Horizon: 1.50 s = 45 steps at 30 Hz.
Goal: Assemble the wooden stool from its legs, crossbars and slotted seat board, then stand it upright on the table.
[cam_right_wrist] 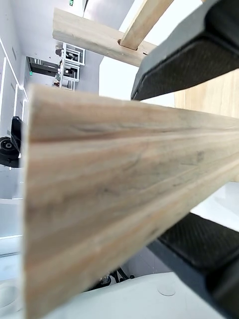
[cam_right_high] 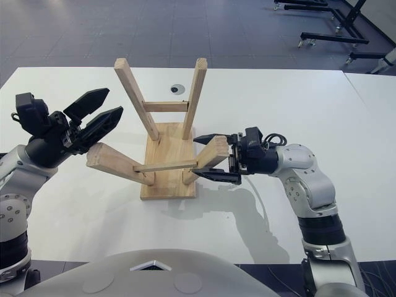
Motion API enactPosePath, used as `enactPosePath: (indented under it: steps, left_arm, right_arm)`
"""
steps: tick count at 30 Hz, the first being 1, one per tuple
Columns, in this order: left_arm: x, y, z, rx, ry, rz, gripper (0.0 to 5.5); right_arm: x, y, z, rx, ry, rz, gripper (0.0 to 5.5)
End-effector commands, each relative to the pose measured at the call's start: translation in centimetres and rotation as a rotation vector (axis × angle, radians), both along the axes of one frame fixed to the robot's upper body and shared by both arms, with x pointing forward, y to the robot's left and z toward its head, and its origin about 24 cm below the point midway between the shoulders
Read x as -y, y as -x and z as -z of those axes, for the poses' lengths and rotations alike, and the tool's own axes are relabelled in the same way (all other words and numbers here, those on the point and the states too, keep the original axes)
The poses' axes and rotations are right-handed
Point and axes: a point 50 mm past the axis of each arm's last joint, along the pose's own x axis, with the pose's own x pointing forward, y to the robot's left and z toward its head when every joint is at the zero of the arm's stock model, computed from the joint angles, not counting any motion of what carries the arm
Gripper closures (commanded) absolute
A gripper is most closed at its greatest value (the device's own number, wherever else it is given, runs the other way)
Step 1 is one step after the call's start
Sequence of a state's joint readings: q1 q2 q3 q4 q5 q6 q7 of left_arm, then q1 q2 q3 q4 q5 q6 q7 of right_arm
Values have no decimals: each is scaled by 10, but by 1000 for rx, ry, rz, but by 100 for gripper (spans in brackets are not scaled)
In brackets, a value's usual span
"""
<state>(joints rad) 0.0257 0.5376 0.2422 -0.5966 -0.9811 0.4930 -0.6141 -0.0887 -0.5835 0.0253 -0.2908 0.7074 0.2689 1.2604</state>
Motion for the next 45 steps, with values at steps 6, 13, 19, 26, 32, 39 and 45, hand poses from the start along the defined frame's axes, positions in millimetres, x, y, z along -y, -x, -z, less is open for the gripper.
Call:
enactPosePath:
  steps: [6,13,19,26,32,39,45]
  left_arm:
    - [-11,-6,-13,36,3,-22,190]
    - [-11,-13,-35,93,35,41,190]
    - [-16,-39,-55,103,-12,172,190]
    - [-2,-77,-64,87,-134,358,190]
    - [12,-77,-88,165,-158,54,190]
    - [59,-10,-96,210,-40,-221,190]
    - [83,7,-75,199,-222,-345,190]
  right_arm:
    - [16,2,-27,14,-175,53,160]
    - [20,1,-55,9,-363,67,160]
    - [18,-6,-63,32,-448,109,160]
    - [12,-15,-61,53,-466,122,160]
    - [7,-12,-70,114,-462,169,160]
    - [12,-8,-64,94,-451,282,160]
    - [14,-27,-71,102,-460,314,160]
